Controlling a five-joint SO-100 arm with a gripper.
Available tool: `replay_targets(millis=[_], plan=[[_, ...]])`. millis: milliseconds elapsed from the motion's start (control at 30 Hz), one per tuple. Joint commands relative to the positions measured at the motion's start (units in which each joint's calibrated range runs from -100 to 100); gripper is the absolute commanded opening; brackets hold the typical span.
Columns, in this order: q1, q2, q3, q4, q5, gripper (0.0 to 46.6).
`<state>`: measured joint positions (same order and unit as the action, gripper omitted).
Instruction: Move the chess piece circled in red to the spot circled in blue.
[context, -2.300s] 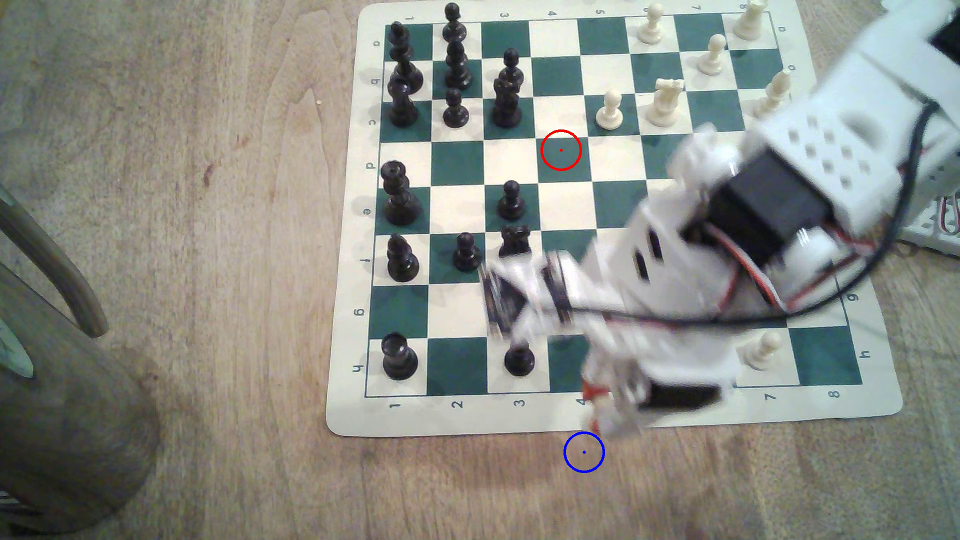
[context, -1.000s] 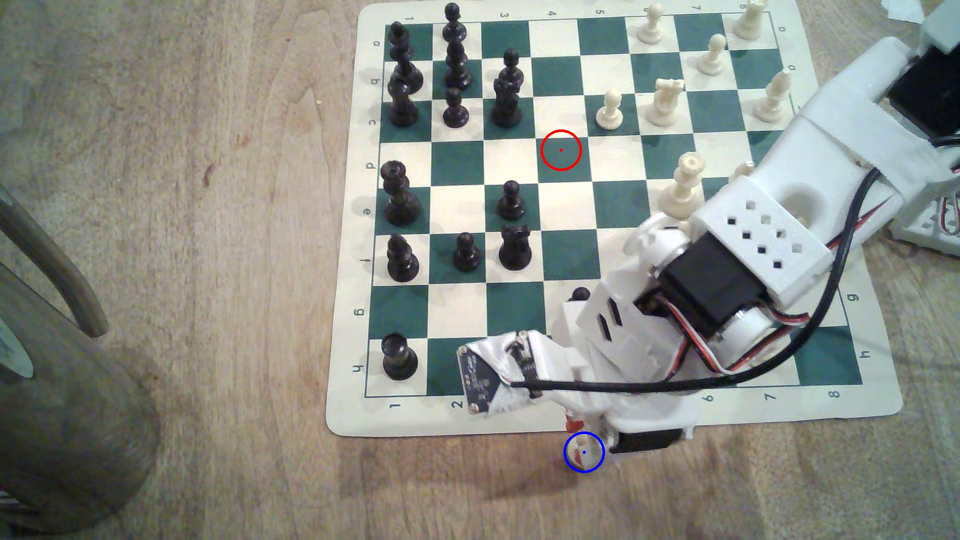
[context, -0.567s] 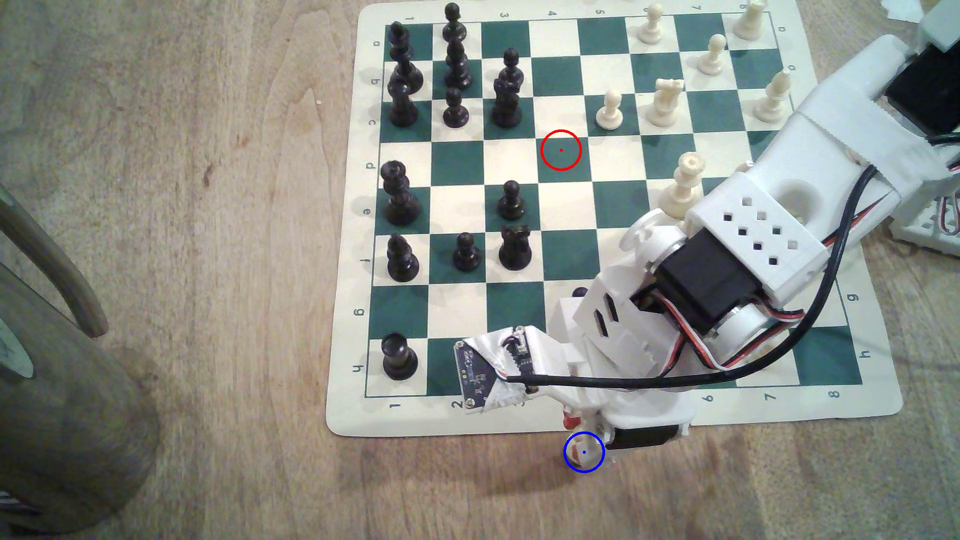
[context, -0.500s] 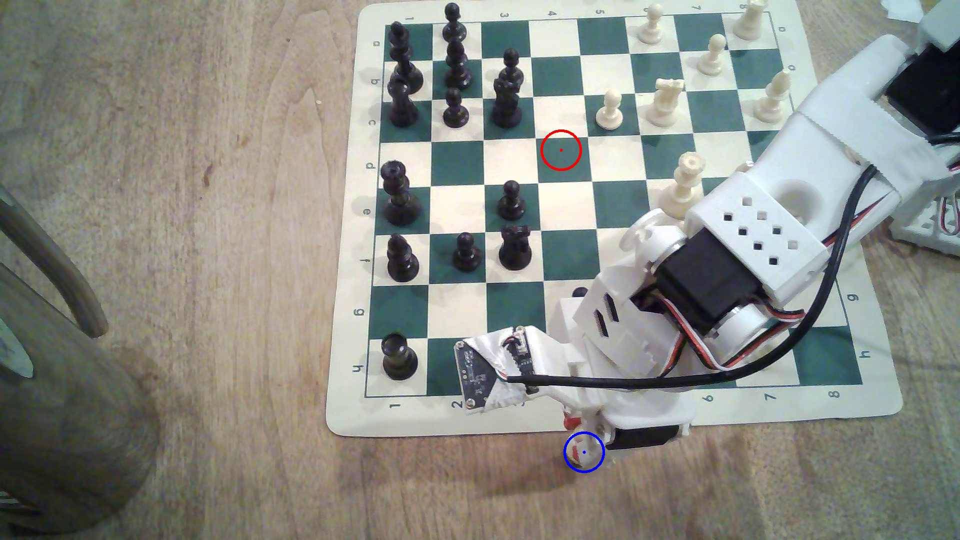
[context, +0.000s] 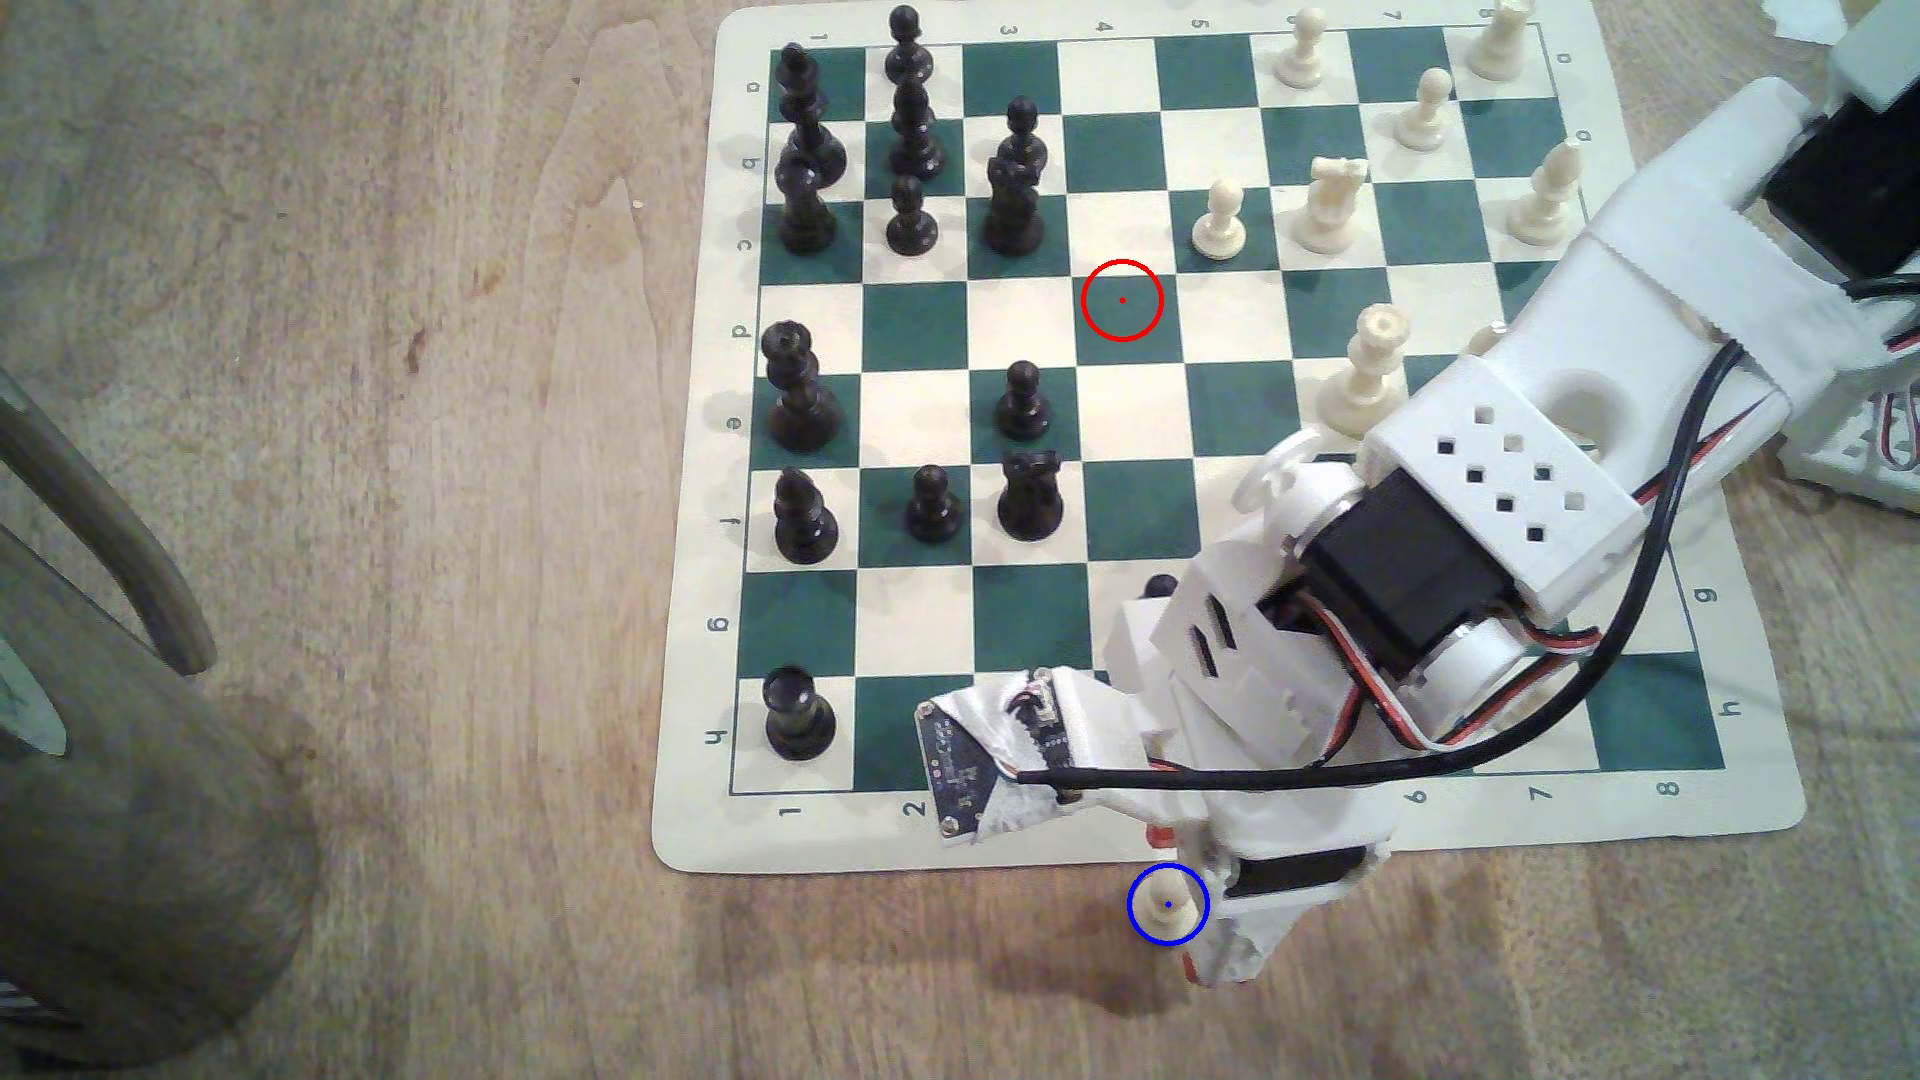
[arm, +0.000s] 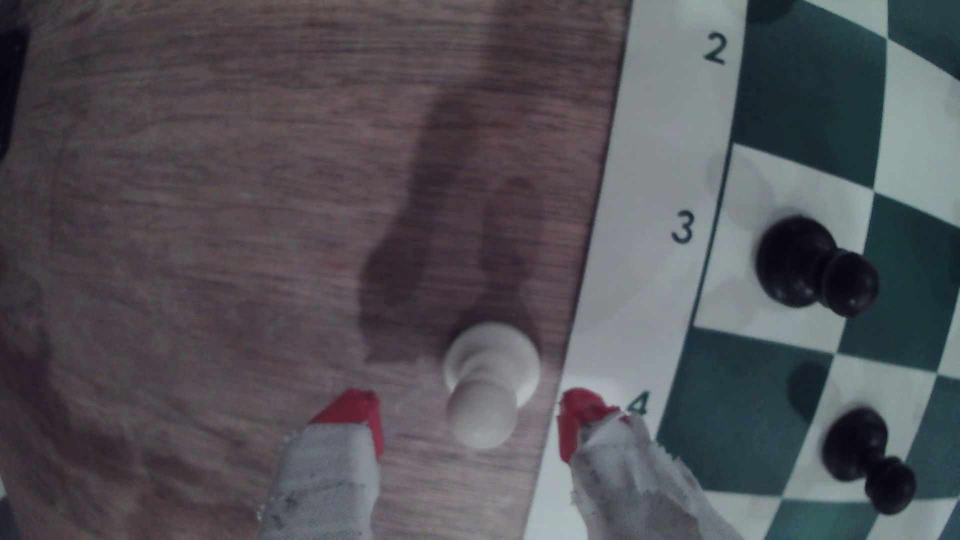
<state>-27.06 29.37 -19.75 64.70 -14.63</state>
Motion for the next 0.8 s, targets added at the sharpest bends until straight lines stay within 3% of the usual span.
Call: replay_targets(millis=[0,367,600,700,767], plan=[[0.4,-2.5,-3.8,1.7,0.1,18.8],[0.6,-15.8,8.3,1.5,0.2,20.0],[2.7,-30.9,22.7,-2.4,0.4,19.6],[6.4,-42.6,34.3,-8.8,0.6,14.5],[9.0,-46.7,37.2,-9.1,0.9,14.4]])
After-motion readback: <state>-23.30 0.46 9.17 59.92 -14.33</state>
